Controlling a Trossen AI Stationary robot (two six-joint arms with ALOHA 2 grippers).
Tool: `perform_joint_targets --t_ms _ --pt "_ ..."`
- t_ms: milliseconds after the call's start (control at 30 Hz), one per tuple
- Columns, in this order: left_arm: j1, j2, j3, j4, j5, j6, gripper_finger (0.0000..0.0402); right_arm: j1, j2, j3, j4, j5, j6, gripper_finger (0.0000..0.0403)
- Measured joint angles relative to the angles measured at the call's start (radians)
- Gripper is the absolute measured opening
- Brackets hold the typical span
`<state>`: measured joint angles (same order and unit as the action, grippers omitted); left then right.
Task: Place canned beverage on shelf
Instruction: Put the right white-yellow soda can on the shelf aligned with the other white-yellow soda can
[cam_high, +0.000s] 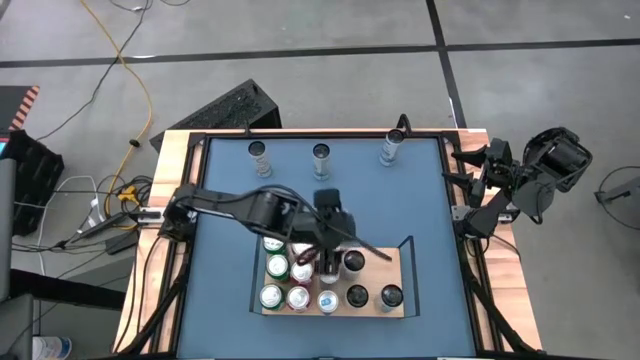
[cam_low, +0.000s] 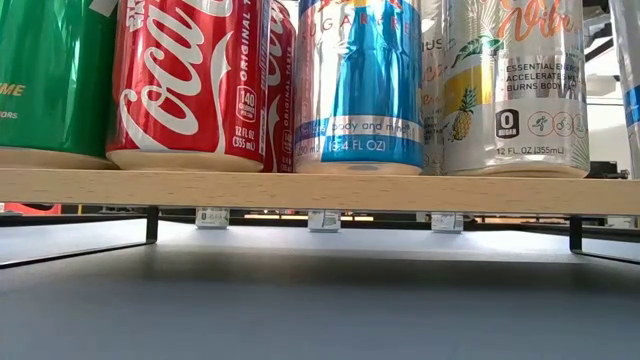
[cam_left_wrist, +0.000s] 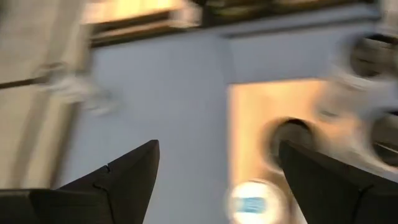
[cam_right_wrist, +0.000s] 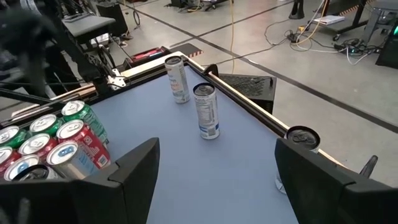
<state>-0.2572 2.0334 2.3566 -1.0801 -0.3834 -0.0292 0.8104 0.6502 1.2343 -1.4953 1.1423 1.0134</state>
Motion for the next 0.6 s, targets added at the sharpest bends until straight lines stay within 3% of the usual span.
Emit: perform_joint_targets --t_ms 67,300,600 --pt "0.003 -0.009 0.000 -0.001 -0.091 -0.019 0.0316 0.000 0.000 -0.004 -0.002 0.001 0.000 0.0301" --pt "0.016 -0.006 -0.004 -0.016 -0.087 -0.009 0.0316 0.000 -0.004 -0.045 -0.015 0.008 0.085 0.0301" --pt "0.015 -0.062 -0.004 -0.022 -0.211 0.035 0.0316 0.000 -0.004 -0.093 0.014 0.009 0.138 0.0301"
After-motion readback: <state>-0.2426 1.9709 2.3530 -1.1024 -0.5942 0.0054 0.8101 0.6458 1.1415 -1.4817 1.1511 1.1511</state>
